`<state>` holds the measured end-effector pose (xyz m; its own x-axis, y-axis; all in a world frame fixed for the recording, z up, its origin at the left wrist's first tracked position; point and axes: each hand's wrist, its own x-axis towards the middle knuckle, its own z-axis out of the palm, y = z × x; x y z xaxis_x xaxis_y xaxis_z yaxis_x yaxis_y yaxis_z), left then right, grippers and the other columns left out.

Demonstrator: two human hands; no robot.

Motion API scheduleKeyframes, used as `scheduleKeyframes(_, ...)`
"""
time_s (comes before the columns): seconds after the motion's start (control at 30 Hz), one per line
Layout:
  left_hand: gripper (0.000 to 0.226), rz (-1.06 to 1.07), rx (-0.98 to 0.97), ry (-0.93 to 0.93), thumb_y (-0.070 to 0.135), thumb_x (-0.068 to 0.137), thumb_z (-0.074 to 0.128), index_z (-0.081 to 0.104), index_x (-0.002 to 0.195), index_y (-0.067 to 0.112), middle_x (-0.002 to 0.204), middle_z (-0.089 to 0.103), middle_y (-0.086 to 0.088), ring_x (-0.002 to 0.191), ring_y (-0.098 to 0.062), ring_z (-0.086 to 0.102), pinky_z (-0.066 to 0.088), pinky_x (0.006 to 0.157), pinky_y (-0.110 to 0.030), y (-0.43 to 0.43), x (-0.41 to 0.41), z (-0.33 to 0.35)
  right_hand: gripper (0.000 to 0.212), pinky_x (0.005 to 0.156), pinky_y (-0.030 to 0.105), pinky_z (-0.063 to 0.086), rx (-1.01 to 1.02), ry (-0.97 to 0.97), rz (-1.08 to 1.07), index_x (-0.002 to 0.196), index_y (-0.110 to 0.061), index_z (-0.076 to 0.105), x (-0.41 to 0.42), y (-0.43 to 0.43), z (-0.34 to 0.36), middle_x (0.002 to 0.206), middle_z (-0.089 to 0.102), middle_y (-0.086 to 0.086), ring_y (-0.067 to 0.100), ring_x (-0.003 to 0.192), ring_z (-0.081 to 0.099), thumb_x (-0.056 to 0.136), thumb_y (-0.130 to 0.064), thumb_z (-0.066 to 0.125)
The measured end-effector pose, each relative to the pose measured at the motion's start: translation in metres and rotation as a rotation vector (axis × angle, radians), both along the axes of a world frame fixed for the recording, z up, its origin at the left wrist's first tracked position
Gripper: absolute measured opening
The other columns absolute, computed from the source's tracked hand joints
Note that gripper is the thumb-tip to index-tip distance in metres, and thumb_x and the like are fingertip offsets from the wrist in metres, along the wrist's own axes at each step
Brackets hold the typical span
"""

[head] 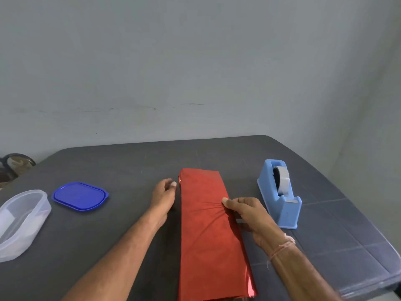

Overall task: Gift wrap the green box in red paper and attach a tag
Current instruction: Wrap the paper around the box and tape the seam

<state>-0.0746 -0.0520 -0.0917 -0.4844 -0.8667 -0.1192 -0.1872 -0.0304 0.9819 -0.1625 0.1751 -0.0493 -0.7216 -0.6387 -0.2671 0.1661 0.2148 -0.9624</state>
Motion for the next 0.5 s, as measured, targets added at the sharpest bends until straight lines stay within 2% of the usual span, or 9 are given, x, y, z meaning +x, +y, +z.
scheduleKeyframes(0.07, 0.026, -0.057, 0.037, -0.009, 0.011, 0.105, 0.052, 0.065, 0.126, 0.012, 0.118, 0.072, -0.013, 0.090, -0.018, 0.065, 0.052, 0.070, -0.027, -0.012, -0.009, 0.002, 0.032, 0.052, 0.022, 0.047, 0.002, -0.029, 0.006, 0.069, -0.014, 0.063, 0.000, 0.000, -0.002, 0.067, 0.060, 0.003, 0.012, 0.057, 0.056, 0.088, -0.035, 0.079)
scheduleKeyframes(0.13, 0.024, -0.099, 0.045, -0.020, 0.009, 0.105, 0.050, 0.069, 0.118, 0.018, 0.099, 0.072, -0.005, 0.071, -0.011, 0.060, 0.046, 0.048, -0.019, -0.019, -0.016, 0.006, 0.032, 0.048, 0.020, 0.045, -0.002, -0.073, 0.012, 0.068, -0.014, 0.062, 0.000, 0.001, -0.002, 0.062, 0.057, 0.002, 0.010, 0.050, 0.052, 0.088, -0.033, 0.078)
scheduleKeyframes(0.17, 0.025, -0.114, 0.040, -0.029, 0.009, 0.105, 0.049, 0.069, 0.116, 0.019, 0.089, 0.069, -0.001, 0.064, -0.008, 0.057, 0.041, 0.041, -0.017, -0.021, -0.019, 0.008, 0.033, 0.047, 0.020, 0.044, 0.000, -0.085, 0.015, 0.066, -0.014, 0.062, -0.001, 0.002, -0.002, 0.060, 0.056, 0.001, 0.009, 0.048, 0.051, 0.088, -0.033, 0.078)
scheduleKeyframes(0.23, 0.021, -0.156, 0.023, -0.054, 0.011, 0.105, 0.051, 0.070, 0.113, 0.016, 0.076, 0.064, 0.003, 0.053, -0.003, 0.052, 0.033, 0.040, -0.017, -0.026, -0.023, 0.008, 0.035, 0.046, 0.020, 0.045, 0.007, -0.092, 0.018, 0.063, -0.015, 0.061, -0.001, 0.002, -0.001, 0.058, 0.056, 0.000, 0.009, 0.047, 0.051, 0.089, -0.032, 0.078)
scheduleKeyframes(0.33, 0.012, -0.201, 0.020, -0.061, 0.018, 0.104, 0.057, 0.068, 0.104, 0.014, 0.068, 0.059, 0.004, 0.044, 0.000, 0.047, 0.028, 0.041, -0.016, -0.033, -0.024, 0.003, 0.037, 0.044, 0.020, 0.043, 0.014, -0.098, 0.026, 0.061, -0.017, 0.059, -0.001, 0.002, 0.000, 0.057, 0.055, -0.001, 0.008, 0.045, 0.051, 0.089, -0.033, 0.078)
scheduleKeyframes(0.4, 0.013, -0.216, 0.031, -0.072, 0.021, 0.105, 0.055, 0.068, 0.103, 0.017, 0.070, 0.059, 0.005, 0.048, -0.002, 0.046, 0.029, 0.043, -0.016, -0.036, -0.022, 0.002, 0.039, 0.041, 0.020, 0.040, 0.011, -0.108, 0.031, 0.060, -0.016, 0.057, 0.000, 0.002, 0.002, 0.052, 0.053, -0.003, 0.006, 0.040, 0.049, 0.090, -0.031, 0.077)
scheduleKeyframes(0.5, 0.021, -0.234, 0.099, -0.026, 0.024, 0.108, 0.050, 0.071, 0.107, 0.023, 0.083, 0.067, 0.010, 0.051, -0.002, 0.044, 0.032, 0.044, -0.015, -0.041, -0.020, 0.002, 0.038, 0.038, 0.017, 0.039, -0.003, -0.126, 0.039, 0.062, -0.014, 0.056, 0.002, 0.002, 0.005, 0.050, 0.053, -0.003, 0.004, 0.036, 0.047, 0.092, -0.028, 0.075)
